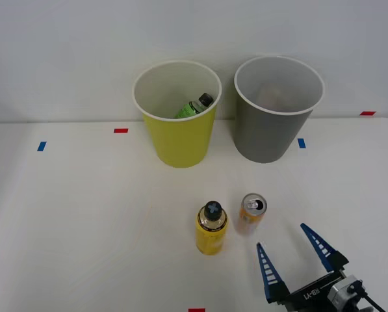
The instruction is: Put cans in the gray bin, plastic bottles in the light green bin
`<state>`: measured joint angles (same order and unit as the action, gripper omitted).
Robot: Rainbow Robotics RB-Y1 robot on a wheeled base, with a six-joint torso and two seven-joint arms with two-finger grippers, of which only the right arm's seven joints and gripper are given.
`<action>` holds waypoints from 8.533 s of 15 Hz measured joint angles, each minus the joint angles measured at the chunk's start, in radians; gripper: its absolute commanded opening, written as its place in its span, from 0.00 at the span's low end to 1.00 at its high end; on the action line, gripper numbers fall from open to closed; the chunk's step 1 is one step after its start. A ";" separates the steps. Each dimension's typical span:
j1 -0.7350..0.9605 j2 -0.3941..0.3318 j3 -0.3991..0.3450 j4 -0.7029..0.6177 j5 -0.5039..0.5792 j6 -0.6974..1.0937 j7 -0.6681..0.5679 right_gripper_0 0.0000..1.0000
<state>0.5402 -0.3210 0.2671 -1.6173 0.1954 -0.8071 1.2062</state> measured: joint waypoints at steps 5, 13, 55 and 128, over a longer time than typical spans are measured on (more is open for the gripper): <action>-0.076 -0.002 0.026 0.000 -0.005 0.098 0.016 1.00; -0.166 0.021 0.077 0.002 -0.022 0.229 0.037 1.00; -0.259 0.051 0.101 0.001 0.029 0.384 0.071 0.01; -0.900 -0.007 -0.227 -0.209 -0.444 1.103 0.050 1.00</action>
<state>-0.3600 -0.3281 0.0398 -1.8267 -0.2485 0.2960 1.2563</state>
